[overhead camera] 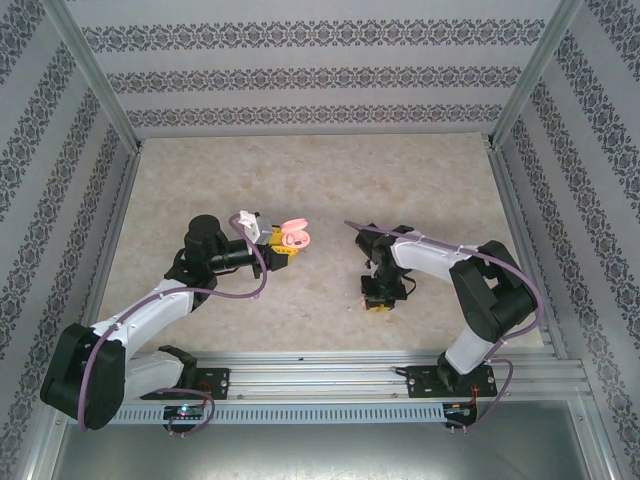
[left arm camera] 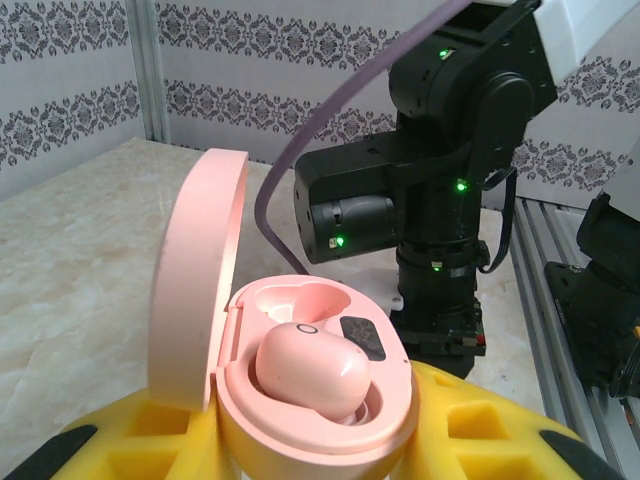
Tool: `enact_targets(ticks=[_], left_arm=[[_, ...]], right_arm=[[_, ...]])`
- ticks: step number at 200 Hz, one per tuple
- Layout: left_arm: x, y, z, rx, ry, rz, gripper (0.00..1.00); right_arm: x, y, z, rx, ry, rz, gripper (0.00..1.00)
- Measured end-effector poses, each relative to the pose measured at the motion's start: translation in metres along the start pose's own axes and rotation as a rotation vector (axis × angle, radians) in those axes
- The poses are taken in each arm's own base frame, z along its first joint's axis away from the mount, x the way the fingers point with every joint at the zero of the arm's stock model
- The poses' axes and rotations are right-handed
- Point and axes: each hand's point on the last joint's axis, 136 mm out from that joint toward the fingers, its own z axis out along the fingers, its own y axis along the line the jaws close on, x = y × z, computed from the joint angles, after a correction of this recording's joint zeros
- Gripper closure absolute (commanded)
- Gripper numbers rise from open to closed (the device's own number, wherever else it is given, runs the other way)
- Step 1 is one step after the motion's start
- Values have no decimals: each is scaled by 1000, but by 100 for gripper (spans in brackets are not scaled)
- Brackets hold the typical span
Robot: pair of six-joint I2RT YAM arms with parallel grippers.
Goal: Insert the wireless bluetooth earbuds into the charging case
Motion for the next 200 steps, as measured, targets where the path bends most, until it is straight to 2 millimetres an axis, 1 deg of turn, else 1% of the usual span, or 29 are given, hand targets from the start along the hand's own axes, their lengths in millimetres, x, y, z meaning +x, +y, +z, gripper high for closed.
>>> enact_targets(ticks=[19, 33, 66, 111, 152, 179, 193, 200], left_arm=[[0, 0, 0, 0, 0, 0, 86], [0, 0, 0, 0, 0, 0, 86], [0, 0, 0, 0, 0, 0, 86], [-2, -1, -2, -2, -1, 6, 86], [0, -1, -2, -3, 5, 10, 86], [0, -1, -2, -3, 6, 12, 86], [0, -1, -2, -3, 7, 12, 86], [0, -1, -2, -3, 7, 11, 86]], right_arm=[[4, 9, 2, -11, 4, -19, 84], [3, 14, 2, -18, 6, -29, 84], [-15, 31, -3, -43, -11, -41, 85], [-42, 58, -18, -92, -60, -64, 85], [-54, 76, -29, -152, -79, -82, 86], [-58, 80, -38, -164, -106, -123, 85], [-60, 76, -44, -155, -129, -138, 80], [-62, 73, -48, -148, -144, -145, 79]])
